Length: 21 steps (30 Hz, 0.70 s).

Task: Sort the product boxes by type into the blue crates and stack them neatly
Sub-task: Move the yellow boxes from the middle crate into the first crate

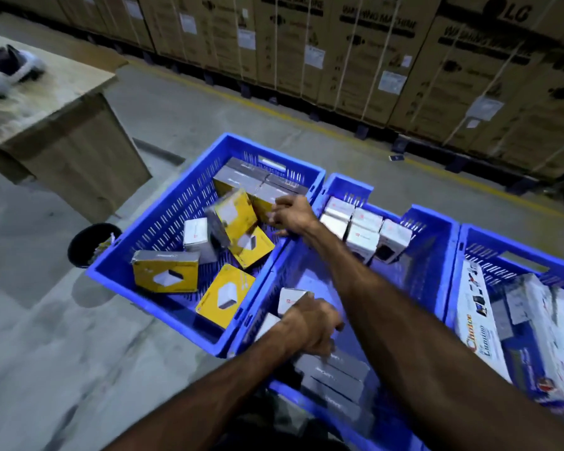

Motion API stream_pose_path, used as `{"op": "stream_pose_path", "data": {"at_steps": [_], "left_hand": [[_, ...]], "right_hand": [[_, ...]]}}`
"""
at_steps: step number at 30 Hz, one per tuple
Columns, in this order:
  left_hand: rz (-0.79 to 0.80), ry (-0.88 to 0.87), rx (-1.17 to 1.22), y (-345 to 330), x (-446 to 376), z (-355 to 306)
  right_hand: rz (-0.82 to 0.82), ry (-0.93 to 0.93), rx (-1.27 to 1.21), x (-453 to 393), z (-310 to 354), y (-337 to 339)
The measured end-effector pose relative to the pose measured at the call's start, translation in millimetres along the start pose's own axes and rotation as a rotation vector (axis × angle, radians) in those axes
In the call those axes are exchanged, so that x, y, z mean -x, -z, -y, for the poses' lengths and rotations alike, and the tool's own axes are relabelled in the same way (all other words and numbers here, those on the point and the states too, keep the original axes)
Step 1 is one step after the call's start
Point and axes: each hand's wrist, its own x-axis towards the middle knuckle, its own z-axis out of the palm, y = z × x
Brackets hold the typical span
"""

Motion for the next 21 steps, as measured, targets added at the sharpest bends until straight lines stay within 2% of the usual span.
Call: {"op": "stream_pose_path", "data": {"at_steps": [5,9,17,21], "left_hand": [[0.081,-0.147,-0.028,-8,-17,10],[-0.050,-0.288,-0.110,-19,-23,15],[0.021,-0.320,-0.072,-26,-33,24],[0.068,-0.312,-0.064,-23,-34,22]], "right_hand": [[-0.119,0.106,0.011,20,-12,54],[-0.172,0.106,0.016,68,-48,99],[-0.019,0.005,0.497,180,-149,149],[0.039,0.040,0.732,209,-163,150]]}}
